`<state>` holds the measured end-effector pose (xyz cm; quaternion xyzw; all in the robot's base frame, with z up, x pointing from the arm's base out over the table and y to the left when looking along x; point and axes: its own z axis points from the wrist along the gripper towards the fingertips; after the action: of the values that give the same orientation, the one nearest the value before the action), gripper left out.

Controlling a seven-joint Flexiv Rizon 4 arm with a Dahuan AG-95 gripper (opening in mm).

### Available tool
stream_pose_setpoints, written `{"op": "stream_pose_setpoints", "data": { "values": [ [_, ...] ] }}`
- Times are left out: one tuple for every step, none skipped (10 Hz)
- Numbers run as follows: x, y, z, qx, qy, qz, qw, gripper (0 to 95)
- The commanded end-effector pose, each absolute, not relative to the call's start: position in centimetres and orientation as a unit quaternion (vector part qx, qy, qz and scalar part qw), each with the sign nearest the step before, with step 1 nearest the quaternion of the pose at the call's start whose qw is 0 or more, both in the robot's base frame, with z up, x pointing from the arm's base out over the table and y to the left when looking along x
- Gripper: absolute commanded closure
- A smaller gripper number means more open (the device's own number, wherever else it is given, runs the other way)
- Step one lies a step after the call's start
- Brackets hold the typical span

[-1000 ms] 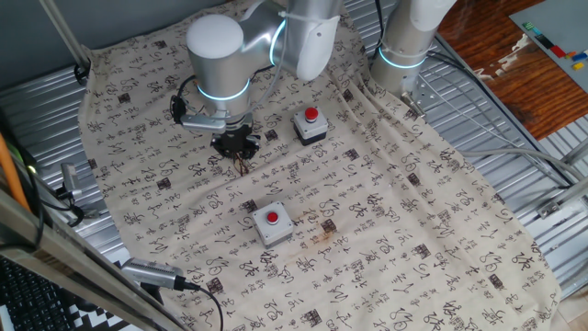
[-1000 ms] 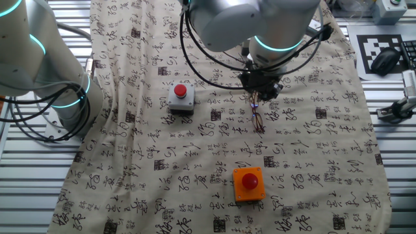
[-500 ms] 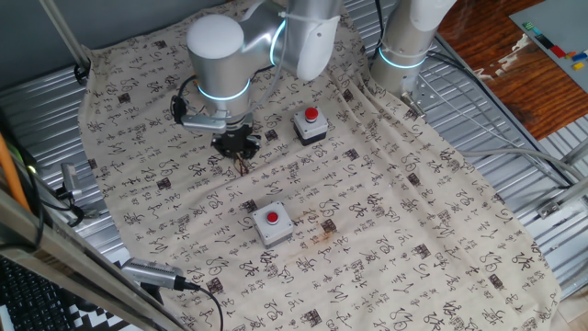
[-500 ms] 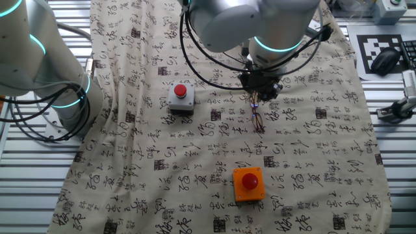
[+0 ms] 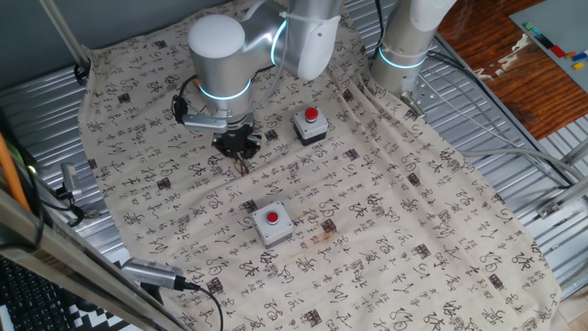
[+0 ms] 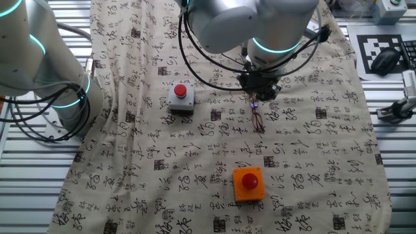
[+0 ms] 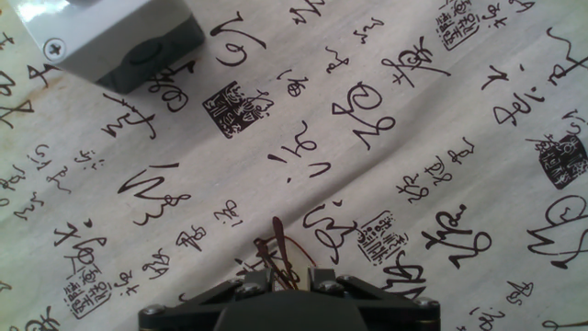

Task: Unfold the leg of the glasses (with one hand)

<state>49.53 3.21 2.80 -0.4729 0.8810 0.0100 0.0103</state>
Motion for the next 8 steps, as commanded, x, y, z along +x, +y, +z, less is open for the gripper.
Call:
{"op": "stream_pose_setpoints", "data": {
  "values": [
    [49.57, 3.20, 2.78, -0.472, 0.882, 0.009, 0.010, 95.0],
    [49.57, 3.20, 2.78, -0.471, 0.882, 0.009, 0.010, 95.0],
    [49.57, 3.20, 2.78, -0.471, 0.882, 0.010, 0.010, 95.0],
    [49.57, 3.20, 2.78, -0.471, 0.882, 0.010, 0.010, 95.0],
    [49.57, 3.20, 2.79, -0.471, 0.882, 0.011, 0.011, 95.0],
    [49.55, 3.21, 2.88, -0.471, 0.882, 0.012, 0.011, 95.0],
    [49.54, 3.22, 2.98, -0.471, 0.882, 0.012, 0.011, 95.0],
    [49.51, 3.23, 3.10, -0.471, 0.882, 0.012, 0.011, 95.0]
  ]
}}
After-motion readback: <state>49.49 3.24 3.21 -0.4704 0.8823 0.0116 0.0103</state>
